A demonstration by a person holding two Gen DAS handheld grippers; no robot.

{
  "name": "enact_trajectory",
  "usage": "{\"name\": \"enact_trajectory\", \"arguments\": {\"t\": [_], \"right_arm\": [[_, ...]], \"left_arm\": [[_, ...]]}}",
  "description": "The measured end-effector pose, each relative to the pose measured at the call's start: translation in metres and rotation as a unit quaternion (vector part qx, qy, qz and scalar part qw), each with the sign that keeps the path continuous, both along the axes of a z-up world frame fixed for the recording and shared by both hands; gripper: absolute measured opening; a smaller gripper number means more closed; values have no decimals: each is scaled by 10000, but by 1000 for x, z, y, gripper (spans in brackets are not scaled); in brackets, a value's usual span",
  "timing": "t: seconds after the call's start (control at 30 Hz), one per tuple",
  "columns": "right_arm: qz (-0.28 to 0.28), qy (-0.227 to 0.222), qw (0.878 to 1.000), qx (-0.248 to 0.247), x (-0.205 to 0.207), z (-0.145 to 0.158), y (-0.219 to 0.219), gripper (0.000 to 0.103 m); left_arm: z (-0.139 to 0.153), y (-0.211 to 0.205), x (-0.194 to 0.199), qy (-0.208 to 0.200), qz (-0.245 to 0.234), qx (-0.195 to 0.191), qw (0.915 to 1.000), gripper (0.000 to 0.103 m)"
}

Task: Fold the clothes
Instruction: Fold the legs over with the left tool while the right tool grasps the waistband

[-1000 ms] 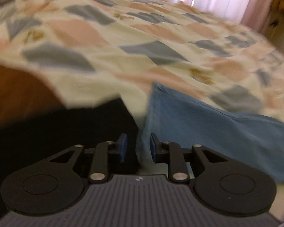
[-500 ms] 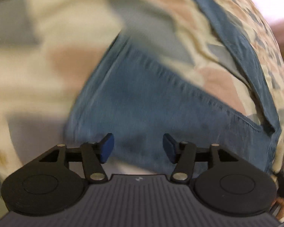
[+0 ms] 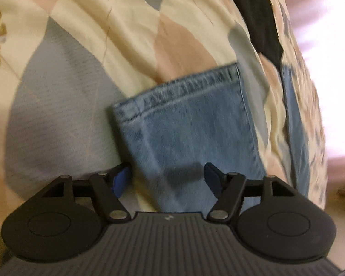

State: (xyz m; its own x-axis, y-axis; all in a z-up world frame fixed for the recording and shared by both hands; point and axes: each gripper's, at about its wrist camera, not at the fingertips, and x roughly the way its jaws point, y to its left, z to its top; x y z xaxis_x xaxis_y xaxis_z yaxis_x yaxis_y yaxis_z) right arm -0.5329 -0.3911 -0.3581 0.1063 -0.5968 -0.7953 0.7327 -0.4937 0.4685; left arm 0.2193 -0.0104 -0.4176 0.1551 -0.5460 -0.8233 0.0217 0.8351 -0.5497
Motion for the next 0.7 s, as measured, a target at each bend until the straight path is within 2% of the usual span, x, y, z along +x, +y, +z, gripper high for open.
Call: {"name": "enact_trajectory", "arguments": {"t": [0.07,0.2,0.23,0.27,0.33,0.37,0.43,0.53,0.7], "right_arm": [[-43,-155,9997,-191,-11,-11,-10,76],[69,-276,9979,-590,-18,-29,-36,72],[116,-321,9974,-630,-18,-35,-43,60],[101,-319,9976,-599,-19,-40,-50,37],[-81,-290,9987,-406,-22,-46,-56,12],[-174,-412,9980,-451,-25,-44,-55,11],[-132,-381,9969,-673,-28,-25,-46,9],[102,-312,9944,-1003,-28,17,-29,8],[367,-479,9916,-1140,-31,69,-6,8]], "left_arm": [[1,-10,3,-191,-69,84,9998,43],[5,-28,-4,-620,-465,464,9959,29],[6,-31,-5,-696,-522,560,9946,18],[8,-35,-7,-774,-583,656,9931,9],[19,-43,-9,-990,-783,858,9883,5],[30,-45,-12,-1131,-888,907,9854,4],[52,-48,-18,-1409,-1092,996,9789,4],[98,-39,-23,-1719,-1135,725,9759,4],[165,-25,-31,-2355,-1095,422,9648,4]]}}
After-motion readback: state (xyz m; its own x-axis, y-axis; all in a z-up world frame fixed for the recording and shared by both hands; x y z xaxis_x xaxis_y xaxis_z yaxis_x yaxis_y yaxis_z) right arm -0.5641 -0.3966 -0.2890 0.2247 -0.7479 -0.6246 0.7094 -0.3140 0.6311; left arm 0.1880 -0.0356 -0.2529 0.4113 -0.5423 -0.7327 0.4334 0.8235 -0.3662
